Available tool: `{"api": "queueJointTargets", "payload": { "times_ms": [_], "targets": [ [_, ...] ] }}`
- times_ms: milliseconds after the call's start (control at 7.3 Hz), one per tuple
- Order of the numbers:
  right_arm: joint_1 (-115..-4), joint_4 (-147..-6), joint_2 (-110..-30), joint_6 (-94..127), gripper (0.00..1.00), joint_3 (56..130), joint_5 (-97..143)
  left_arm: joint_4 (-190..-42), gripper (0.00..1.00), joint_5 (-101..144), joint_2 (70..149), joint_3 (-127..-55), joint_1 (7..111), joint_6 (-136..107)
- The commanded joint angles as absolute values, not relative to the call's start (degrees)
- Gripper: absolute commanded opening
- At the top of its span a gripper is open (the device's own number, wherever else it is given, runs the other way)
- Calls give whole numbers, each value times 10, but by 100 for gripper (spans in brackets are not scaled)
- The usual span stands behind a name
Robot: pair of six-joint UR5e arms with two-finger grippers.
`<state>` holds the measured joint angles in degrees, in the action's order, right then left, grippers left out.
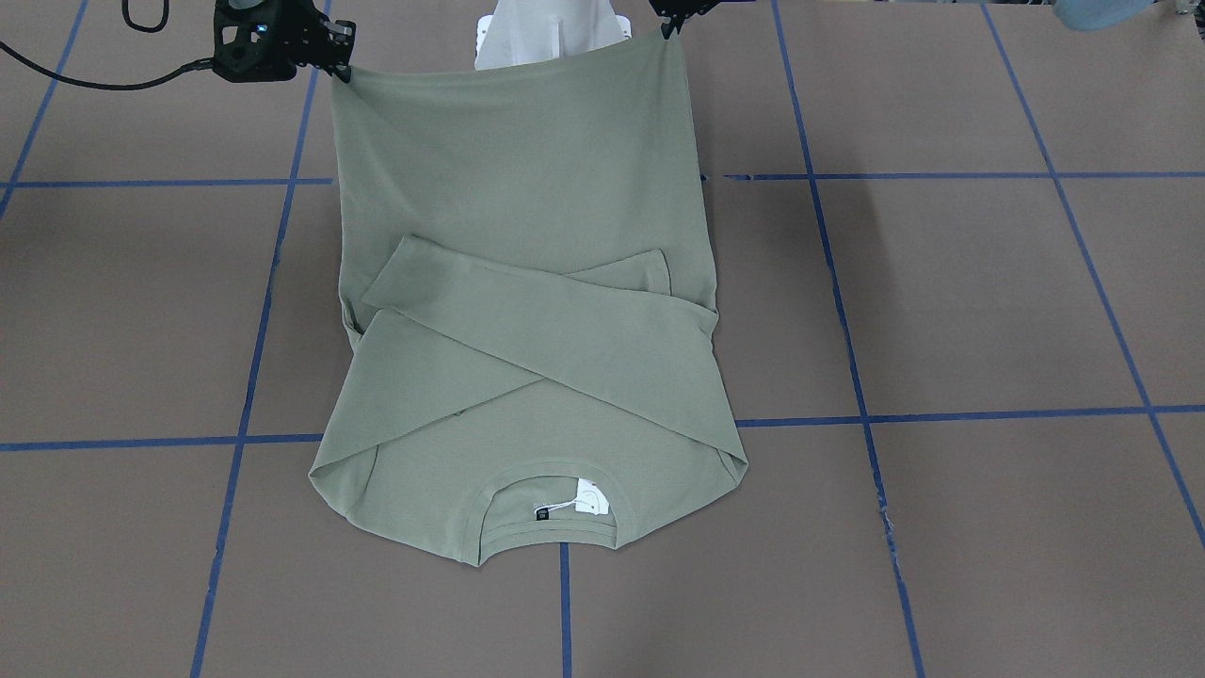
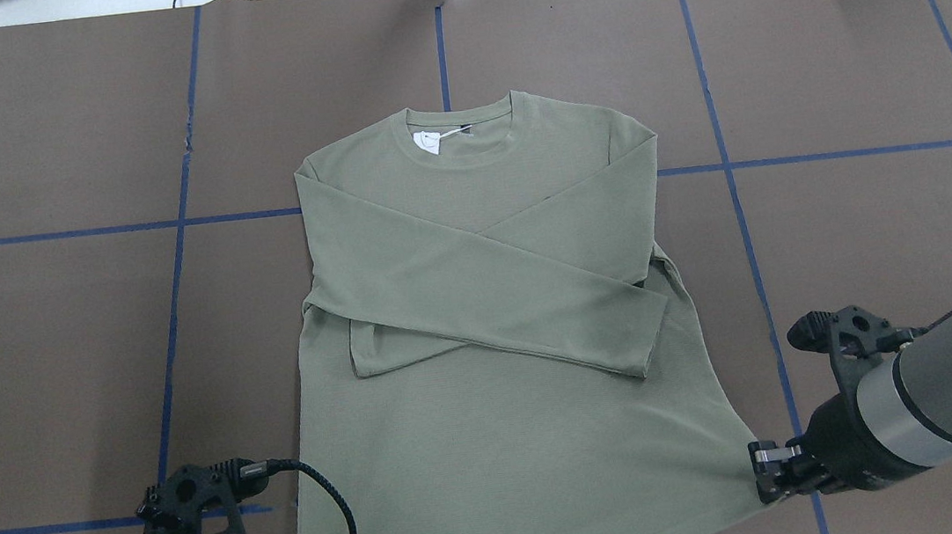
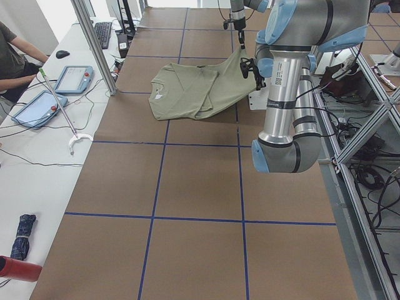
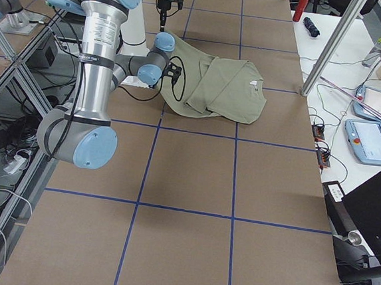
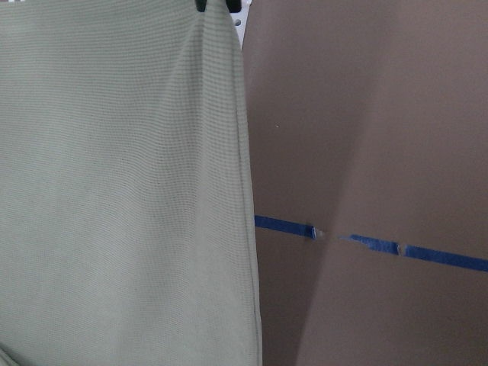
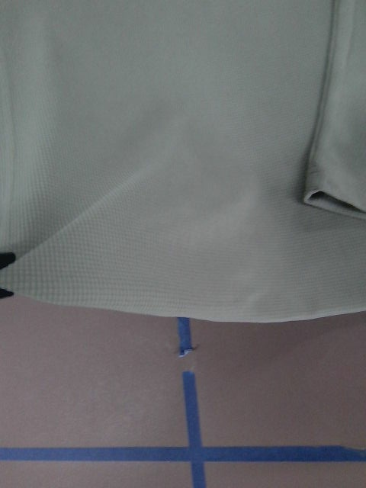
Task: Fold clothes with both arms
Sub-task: 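Lift both hem corners slightly with both grippers, then carry the hem with both grippers over the shirt toward the collar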
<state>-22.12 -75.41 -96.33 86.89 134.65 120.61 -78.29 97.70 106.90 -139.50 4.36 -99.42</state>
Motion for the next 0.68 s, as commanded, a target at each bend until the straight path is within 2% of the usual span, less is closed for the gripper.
{"api": "queueJointTargets", "payload": {
  "times_ms": [0, 274, 548],
  "targets": [
    [-309, -753, -881, 864, 0, 1290, 1207, -781, 0, 979, 1098, -1354, 132, -971],
    [-378, -752, -829, 864, 0, 1243, 1209, -780, 0, 982, 1102, -1340, 225, -896],
    [-430, -753, -775, 852, 0, 1191, 1208, -783, 0, 1006, 1142, -1287, 288, -868]
  ]
}}
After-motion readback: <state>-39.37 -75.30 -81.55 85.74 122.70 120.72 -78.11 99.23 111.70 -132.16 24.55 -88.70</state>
